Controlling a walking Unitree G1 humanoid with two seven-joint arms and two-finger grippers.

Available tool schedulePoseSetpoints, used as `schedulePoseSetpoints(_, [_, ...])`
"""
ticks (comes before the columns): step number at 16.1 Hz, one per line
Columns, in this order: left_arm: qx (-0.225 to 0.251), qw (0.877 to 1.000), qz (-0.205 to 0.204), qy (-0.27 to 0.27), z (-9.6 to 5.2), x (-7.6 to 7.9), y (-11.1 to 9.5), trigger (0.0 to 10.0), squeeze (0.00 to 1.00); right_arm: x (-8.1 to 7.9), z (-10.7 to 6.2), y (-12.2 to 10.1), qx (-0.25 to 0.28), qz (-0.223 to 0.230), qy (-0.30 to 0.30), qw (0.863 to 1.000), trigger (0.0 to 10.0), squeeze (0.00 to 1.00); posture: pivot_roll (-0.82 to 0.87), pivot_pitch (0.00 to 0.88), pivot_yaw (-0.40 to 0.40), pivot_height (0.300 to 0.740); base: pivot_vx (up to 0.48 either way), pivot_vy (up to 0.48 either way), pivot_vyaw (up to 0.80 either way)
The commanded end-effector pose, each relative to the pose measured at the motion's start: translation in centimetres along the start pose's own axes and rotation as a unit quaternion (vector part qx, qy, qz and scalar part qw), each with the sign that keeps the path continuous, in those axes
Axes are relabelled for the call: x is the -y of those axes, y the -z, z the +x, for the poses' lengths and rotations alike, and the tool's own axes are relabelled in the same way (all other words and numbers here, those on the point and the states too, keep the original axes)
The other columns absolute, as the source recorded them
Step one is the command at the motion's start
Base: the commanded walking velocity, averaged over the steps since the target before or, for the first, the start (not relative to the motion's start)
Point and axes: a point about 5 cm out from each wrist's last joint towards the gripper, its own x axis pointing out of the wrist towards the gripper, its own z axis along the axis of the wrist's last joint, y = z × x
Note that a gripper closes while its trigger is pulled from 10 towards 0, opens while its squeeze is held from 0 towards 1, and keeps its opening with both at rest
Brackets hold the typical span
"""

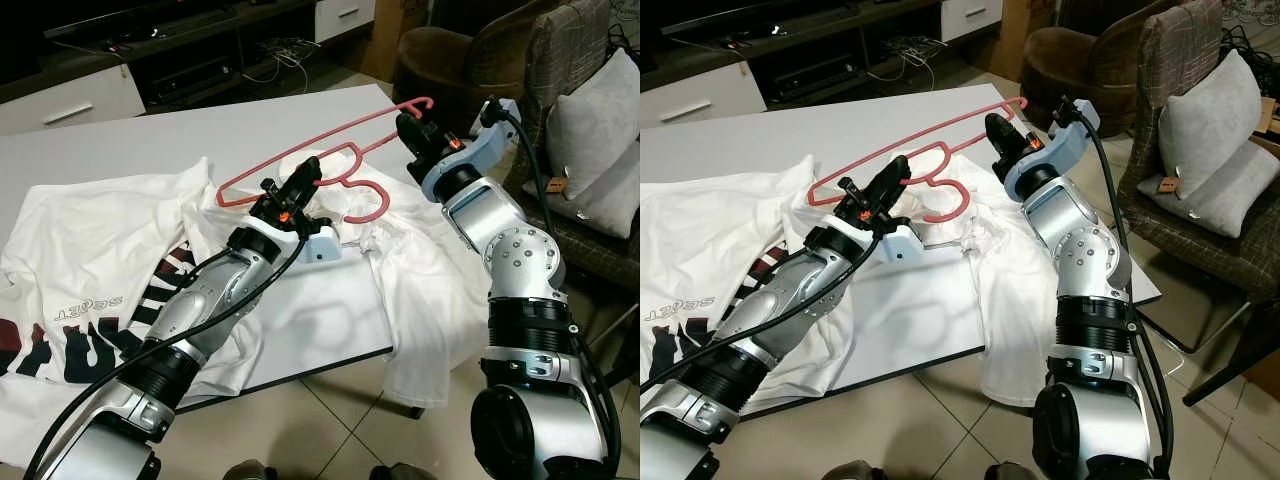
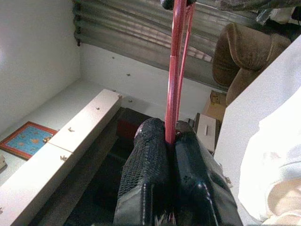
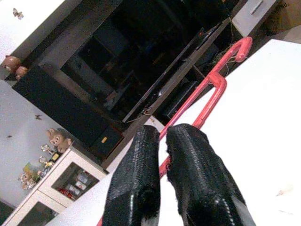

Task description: Hang hanger

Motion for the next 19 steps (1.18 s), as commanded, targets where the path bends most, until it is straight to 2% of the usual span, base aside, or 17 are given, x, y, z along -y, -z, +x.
schedulePoseSetpoints(1, [0.018,0.999,0.009,-0.025,0.5,-0.9,-0.3,10.0,0.00,0.0,0.0,-0.1,0.003,0.004,0.004,1.000,0.0,0.06,-0.05,0.000,0.015,0.736,0.000,0.000,0.00])
schedulePoseSetpoints(12, [0.020,1.000,0.011,-0.018,0.5,-0.7,-0.2,10.0,0.02,0.4,0.0,0.0,0.008,0.004,0.010,1.000,0.0,0.07,-0.05,0.000,0.020,0.736,0.000,0.000,0.00])
schedulePoseSetpoints(13, [0.026,1.000,-0.006,-0.014,0.3,-0.6,-0.3,10.0,0.70,0.5,-0.1,0.0,0.009,0.003,0.012,1.000,0.0,0.06,-0.05,0.000,0.020,0.736,0.000,0.000,0.00])
schedulePoseSetpoints(14, [0.033,0.999,-0.023,-0.012,0.1,-0.5,-0.5,10.0,1.00,0.6,-0.1,0.0,0.010,0.000,0.015,1.000,0.0,0.07,-0.05,0.000,0.020,0.736,0.000,0.000,0.00])
schedulePoseSetpoints(16, [0.021,1.000,-0.005,-0.005,0.0,-0.2,-0.2,10.0,1.00,0.9,-0.1,-0.3,0.020,-0.011,0.028,0.999,0.0,0.07,-0.05,0.000,0.022,0.736,0.000,0.000,0.00])
schedulePoseSetpoints(17, [0.008,1.000,-0.009,0.003,0.1,0.1,0.1,10.0,1.00,1.2,-0.2,-0.5,0.030,-0.015,0.038,0.999,0.0,0.07,-0.05,0.000,0.022,0.736,0.000,0.000,0.00])
schedulePoseSetpoints(18, [-0.006,1.000,-0.021,0.009,0.1,0.3,0.4,10.0,0.00,1.5,-0.2,-0.8,0.044,-0.026,0.050,0.997,0.0,0.07,-0.05,0.000,0.023,0.736,0.000,0.000,0.00])
schedulePoseSetpoints(19, [-0.011,1.000,-0.028,0.009,0.1,0.3,0.5,10.0,0.00,1.6,-0.2,-1.0,0.050,-0.031,0.055,0.997,0.0,0.07,-0.05,0.000,0.023,0.736,0.000,0.000,0.00])
